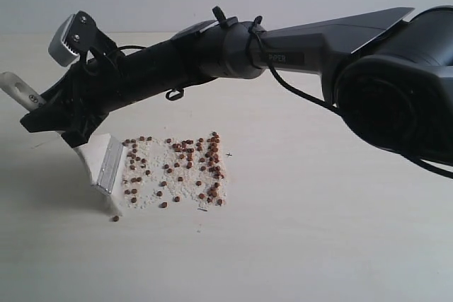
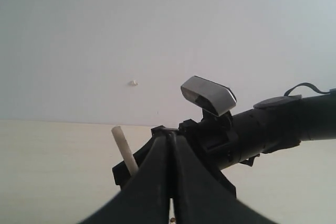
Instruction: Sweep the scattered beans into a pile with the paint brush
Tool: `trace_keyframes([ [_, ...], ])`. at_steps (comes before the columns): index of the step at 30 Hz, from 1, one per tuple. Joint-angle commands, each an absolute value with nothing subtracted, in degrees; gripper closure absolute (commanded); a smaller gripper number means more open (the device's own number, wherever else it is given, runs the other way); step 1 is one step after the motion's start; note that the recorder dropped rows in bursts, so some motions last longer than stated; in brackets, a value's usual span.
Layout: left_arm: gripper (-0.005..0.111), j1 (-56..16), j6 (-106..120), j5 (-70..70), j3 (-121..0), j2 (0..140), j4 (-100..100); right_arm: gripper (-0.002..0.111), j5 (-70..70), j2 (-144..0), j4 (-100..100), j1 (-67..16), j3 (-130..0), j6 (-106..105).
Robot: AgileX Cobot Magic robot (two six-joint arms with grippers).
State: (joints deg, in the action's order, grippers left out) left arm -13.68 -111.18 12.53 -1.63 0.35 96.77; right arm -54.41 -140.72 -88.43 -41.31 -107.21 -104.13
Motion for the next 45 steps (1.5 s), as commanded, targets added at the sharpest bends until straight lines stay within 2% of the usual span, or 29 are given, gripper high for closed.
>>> trace_keyframes([
  [1, 0.107, -13.64, -111.22, 12.3, -1.36, 0.0, 96.77, 0.108, -51.91, -140.27, -86.18, -41.23, -107.24, -102.97],
  [14, 0.107, -13.64, -111.22, 12.3, -1.36, 0.0, 96.77, 0.108, -51.62, -138.38, -82.38, -41.23, -107.24, -101.4],
  [35, 0.107, -13.64, -111.22, 12.3, -1.36, 0.0, 96.77, 0.108, -55.15, -136.06, -99.95, -40.2, -107.36, -120.76],
  [45, 0.107, -13.64, -111.22, 12.3, -1.36, 0.0, 96.77, 0.108, -59.51, -143.24, -99.95, -37.64, -115.95, -120.29],
])
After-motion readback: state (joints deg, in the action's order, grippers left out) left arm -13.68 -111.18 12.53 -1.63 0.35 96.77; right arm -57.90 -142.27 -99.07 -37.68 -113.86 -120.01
